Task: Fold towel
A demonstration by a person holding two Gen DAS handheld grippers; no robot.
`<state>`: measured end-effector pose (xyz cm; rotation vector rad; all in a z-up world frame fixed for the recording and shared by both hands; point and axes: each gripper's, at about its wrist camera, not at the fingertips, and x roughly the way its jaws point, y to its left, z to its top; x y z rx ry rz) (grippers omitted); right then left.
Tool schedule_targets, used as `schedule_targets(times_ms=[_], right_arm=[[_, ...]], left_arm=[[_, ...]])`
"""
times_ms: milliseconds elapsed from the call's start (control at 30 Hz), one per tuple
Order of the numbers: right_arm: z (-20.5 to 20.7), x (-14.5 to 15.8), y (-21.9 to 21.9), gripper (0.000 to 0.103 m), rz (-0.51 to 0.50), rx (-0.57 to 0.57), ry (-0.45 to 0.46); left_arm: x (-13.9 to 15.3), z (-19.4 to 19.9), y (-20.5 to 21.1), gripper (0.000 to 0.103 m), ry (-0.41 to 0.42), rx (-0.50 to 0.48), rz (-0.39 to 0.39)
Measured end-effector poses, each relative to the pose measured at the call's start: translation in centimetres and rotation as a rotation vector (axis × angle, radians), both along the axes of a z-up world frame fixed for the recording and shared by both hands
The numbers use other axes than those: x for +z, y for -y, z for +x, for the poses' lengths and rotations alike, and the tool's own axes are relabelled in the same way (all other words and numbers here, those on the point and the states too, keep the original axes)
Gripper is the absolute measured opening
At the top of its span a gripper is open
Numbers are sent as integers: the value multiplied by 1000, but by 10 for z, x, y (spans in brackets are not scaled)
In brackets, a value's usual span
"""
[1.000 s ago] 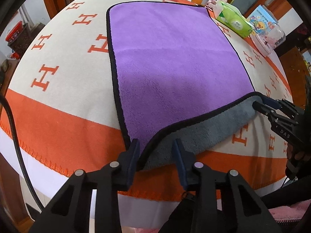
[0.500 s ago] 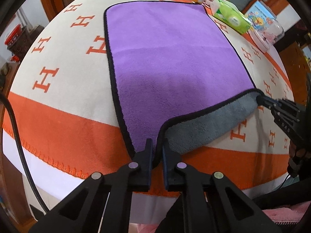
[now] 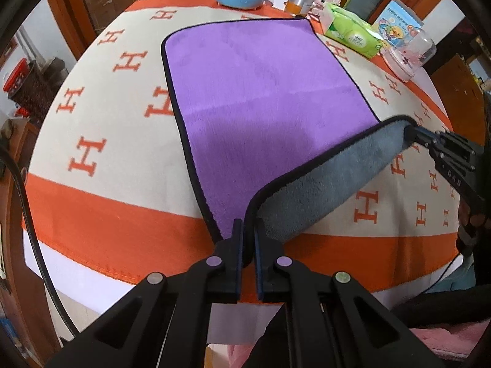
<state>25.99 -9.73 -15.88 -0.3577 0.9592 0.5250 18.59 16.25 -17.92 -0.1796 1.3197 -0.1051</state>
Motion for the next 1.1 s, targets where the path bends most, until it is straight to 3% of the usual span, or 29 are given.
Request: schedule_targets(times_ms=[367, 667, 867, 1100], right_arm=[[25, 41, -19, 4, 36, -13, 110], [57, 63, -35, 4, 67, -80, 225], [75, 64, -49, 4, 85, -109, 304], [95, 48, -63, 4, 128, -106, 412]], left_arm=[[51, 34, -28, 4, 85, -67, 36], [87, 82, -51, 4, 175, -34, 59], [89, 111, -67, 4, 235, 23, 89], [71, 141, -90, 4, 280, 169, 88]])
